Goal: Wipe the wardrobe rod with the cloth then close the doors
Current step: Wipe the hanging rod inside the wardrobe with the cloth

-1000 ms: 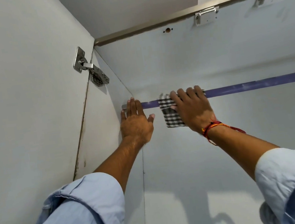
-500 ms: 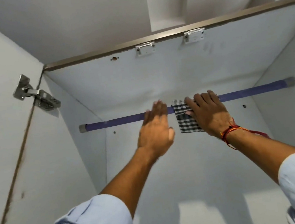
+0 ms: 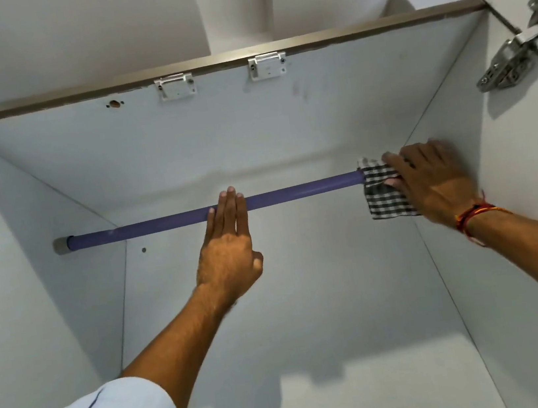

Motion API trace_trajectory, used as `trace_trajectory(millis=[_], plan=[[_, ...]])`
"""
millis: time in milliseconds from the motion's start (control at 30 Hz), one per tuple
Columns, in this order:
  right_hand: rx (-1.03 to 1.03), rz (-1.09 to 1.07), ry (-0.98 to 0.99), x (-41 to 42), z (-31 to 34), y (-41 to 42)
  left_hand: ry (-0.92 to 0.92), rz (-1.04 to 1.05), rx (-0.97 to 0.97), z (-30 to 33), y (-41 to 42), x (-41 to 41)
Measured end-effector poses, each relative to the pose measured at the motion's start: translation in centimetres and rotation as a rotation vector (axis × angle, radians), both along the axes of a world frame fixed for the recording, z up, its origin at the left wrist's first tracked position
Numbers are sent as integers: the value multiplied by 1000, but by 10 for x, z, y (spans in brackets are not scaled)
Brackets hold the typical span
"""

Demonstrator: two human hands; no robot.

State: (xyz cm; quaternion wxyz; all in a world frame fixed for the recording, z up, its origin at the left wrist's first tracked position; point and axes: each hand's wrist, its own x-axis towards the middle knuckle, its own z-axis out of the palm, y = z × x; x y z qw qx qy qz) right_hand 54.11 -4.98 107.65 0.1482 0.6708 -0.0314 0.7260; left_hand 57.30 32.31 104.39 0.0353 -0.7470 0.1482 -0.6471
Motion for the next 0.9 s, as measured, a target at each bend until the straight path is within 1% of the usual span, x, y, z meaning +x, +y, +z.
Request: trace_trajectory(millis=[100, 233, 333, 500, 633, 700, 767, 833, 867, 900], plan=[[6, 2, -29, 7, -2, -5, 10, -30, -9, 0, -2, 0], [56, 72, -59, 18, -3, 26, 17, -30, 5, 2, -2, -2], [-1, 92, -37, 25, 3, 74, 29, -38, 7, 2, -2, -2], [-59, 180, 5, 29, 4, 148, 107, -71, -7, 4, -2, -9], [-111, 331, 20, 16, 3, 167, 145, -70, -5, 6, -2, -17], [-131, 351, 31, 12, -3, 163, 169, -67, -6, 6, -1, -22], [-160, 314, 39, 8, -17, 153, 135, -117, -34, -1, -2, -28], [-160, 298, 23, 4, -38, 145, 14, -218, -39, -16, -7, -36], [-150, 324, 19, 1, -51, 143, 8, -306, -47, -27, -15, -43], [-143, 356, 17, -2, -65, 143, 60, -447, -71, -37, -23, -52]])
